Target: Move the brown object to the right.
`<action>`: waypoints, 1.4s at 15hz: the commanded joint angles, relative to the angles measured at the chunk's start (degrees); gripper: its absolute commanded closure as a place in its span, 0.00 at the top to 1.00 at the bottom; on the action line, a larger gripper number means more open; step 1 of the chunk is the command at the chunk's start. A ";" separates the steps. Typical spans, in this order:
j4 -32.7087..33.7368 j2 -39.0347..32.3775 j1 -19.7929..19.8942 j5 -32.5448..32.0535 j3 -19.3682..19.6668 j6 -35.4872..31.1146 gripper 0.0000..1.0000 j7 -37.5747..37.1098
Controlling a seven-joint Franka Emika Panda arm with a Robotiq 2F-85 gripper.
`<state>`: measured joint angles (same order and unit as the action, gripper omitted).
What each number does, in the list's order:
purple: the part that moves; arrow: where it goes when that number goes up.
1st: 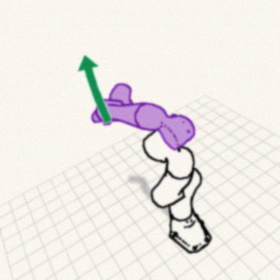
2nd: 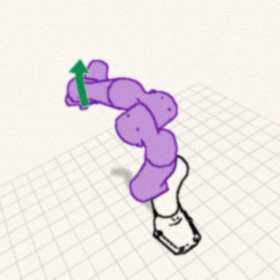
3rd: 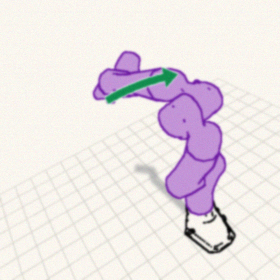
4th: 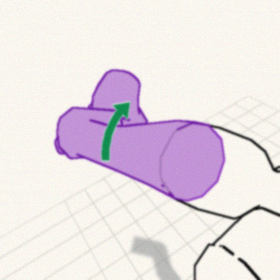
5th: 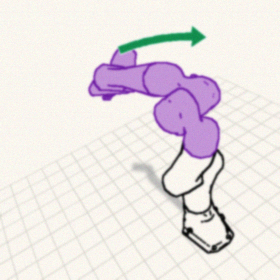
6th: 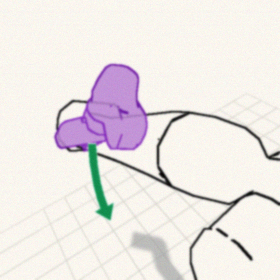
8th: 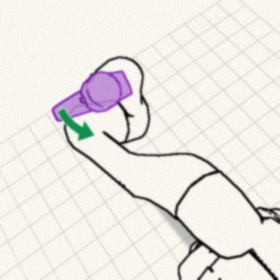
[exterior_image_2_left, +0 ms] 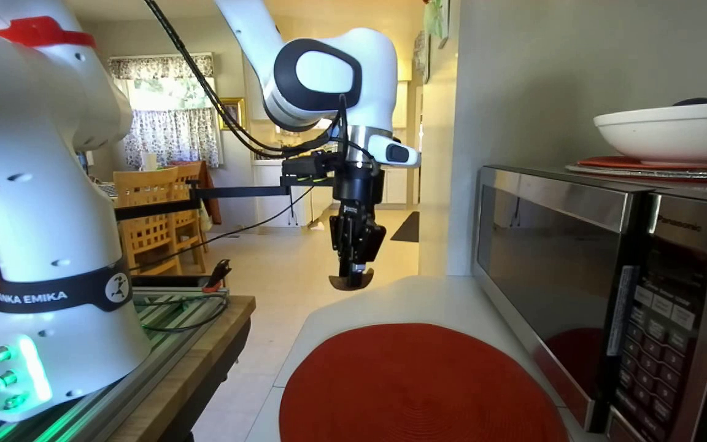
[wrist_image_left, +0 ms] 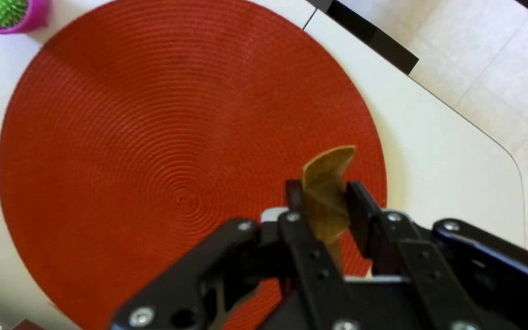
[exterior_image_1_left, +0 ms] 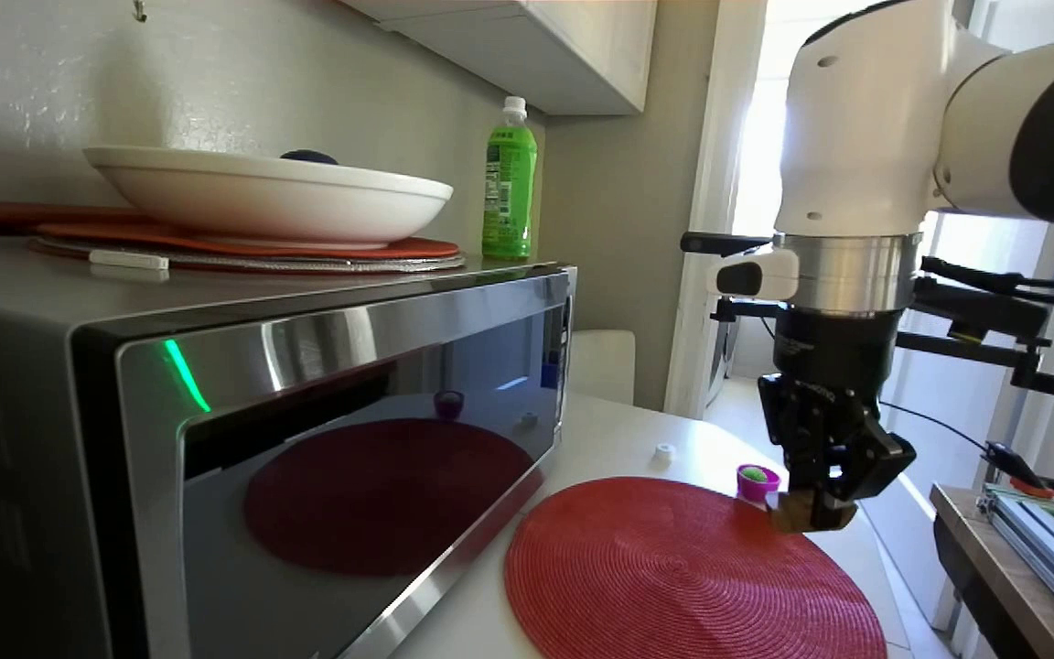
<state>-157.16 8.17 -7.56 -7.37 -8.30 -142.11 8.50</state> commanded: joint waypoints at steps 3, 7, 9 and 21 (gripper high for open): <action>-0.23 4.11 0.98 -0.94 2.70 8.04 0.07 4.46; -0.85 4.52 5.98 -7.72 8.37 6.67 0.07 13.66; 0.00 3.49 9.56 -12.13 12.55 5.30 0.07 20.57; 0.03 -4.66 19.52 -21.79 22.44 -14.45 0.07 37.97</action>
<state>-157.15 5.95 10.99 -28.29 14.21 -153.57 45.68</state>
